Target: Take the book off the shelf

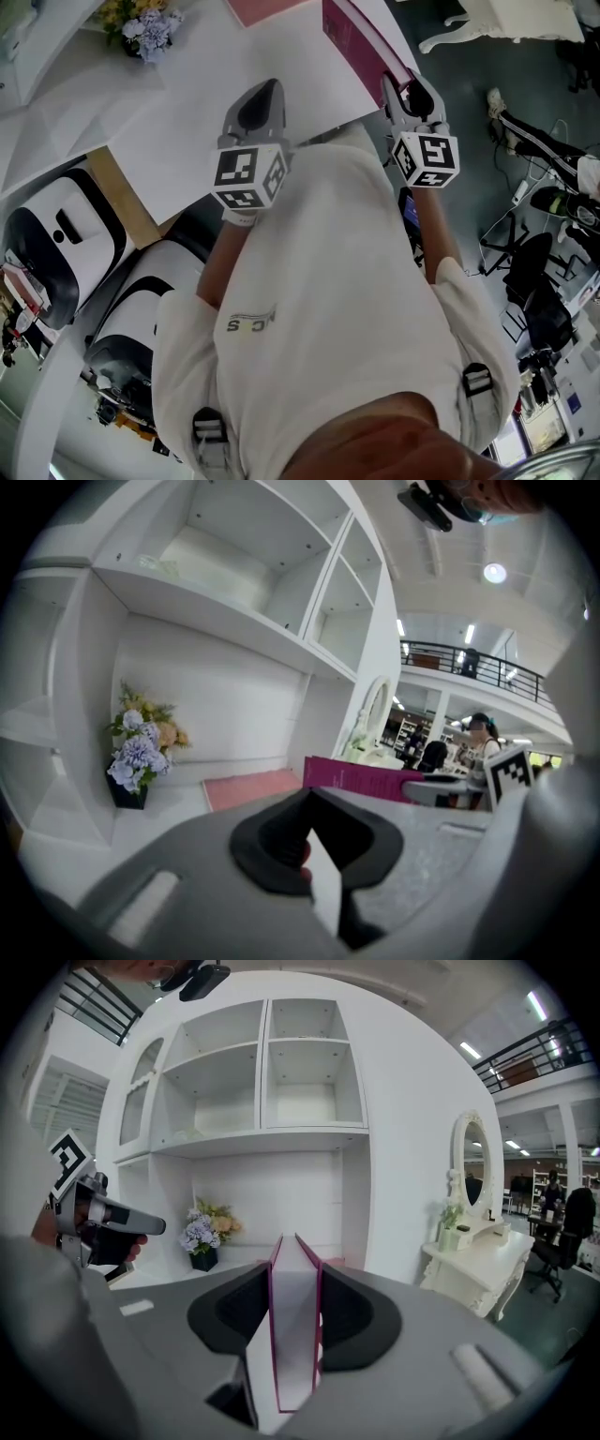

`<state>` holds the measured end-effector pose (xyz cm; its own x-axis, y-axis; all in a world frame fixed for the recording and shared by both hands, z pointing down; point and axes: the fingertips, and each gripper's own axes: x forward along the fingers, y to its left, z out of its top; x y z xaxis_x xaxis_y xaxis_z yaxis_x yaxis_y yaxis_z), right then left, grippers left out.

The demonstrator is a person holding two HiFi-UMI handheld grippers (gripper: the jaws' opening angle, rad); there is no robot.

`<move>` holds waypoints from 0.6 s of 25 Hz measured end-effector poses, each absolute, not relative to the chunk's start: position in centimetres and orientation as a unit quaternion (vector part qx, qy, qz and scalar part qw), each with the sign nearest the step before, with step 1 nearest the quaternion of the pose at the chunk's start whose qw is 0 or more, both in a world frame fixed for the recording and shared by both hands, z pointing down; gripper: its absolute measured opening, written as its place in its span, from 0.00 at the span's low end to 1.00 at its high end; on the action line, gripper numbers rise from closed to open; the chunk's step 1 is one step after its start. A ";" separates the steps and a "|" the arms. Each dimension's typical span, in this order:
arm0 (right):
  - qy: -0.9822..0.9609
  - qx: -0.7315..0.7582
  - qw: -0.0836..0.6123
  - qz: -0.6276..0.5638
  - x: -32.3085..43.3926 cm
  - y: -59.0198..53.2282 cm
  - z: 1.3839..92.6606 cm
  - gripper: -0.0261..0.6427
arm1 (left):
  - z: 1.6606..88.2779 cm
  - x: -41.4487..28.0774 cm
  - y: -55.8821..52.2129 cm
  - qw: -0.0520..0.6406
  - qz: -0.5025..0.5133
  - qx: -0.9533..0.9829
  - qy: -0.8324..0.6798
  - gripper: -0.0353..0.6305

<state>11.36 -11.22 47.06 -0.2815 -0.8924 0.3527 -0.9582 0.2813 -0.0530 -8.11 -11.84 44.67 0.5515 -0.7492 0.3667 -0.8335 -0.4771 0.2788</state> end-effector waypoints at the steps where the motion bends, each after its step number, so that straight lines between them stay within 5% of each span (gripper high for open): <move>1: -0.791 0.585 0.127 0.130 11.3 -11.2 47.0 0.26 | 44.7 -8.1 -11.9 0.216 0.098 0.854 -0.463 0.05; 15: -0.801 0.564 0.134 0.146 11.3 -11.0 47.2 0.26 | 44.6 -8.2 -11.5 0.221 0.098 0.858 -0.454 0.05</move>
<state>11.33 -10.98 47.23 -0.3266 -0.8653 0.3801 -0.9438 0.3202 -0.0820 -8.22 -11.51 44.60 0.5681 -0.7356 0.3689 -0.8223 -0.4902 0.2890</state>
